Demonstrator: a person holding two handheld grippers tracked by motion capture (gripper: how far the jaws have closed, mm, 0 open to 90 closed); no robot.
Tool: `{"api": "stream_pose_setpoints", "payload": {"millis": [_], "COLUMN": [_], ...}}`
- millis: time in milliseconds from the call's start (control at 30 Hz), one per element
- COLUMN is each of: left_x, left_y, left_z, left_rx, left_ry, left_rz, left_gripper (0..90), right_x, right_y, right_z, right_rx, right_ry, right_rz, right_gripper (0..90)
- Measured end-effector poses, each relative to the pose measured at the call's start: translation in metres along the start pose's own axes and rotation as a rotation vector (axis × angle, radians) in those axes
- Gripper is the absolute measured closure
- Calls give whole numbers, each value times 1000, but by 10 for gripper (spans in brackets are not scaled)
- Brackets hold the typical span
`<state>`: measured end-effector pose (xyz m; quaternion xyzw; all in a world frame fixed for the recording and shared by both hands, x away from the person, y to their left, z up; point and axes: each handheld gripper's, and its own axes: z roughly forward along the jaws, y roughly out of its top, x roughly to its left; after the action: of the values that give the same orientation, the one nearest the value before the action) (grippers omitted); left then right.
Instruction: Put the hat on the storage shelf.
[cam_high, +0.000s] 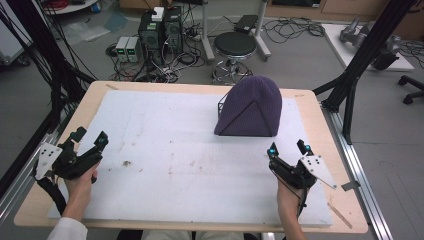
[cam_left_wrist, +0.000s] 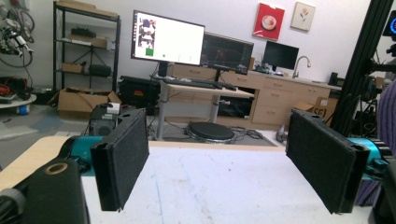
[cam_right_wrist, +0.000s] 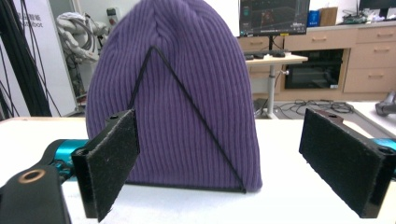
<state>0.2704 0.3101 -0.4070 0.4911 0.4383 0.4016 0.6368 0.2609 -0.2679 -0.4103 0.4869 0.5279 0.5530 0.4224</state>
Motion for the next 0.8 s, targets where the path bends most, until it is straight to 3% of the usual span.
{"api": "stream_pose_setpoints", "payload": {"millis": [100, 367, 500, 800], "left_x": [2, 4, 7, 4], "left_y": [-4, -22, -20, -23], "left_z": [-3, -12, -14, -13], "left_rx": [6, 21, -3, 23], "left_ry": [5, 9, -5, -16], "left_rz": [4, 0, -16, -3], "left_gripper": [218, 219, 219, 219], "right_x": [0, 8, 9, 6], "right_y": [-1, -2, -1, 0], "right_z": [1, 1, 0, -4], "right_rx": [13, 12, 4, -10], "right_ry": [6, 0, 1, -3], "right_rz": [6, -44, -43, -35], "right_gripper": [114, 114, 114, 114]}}
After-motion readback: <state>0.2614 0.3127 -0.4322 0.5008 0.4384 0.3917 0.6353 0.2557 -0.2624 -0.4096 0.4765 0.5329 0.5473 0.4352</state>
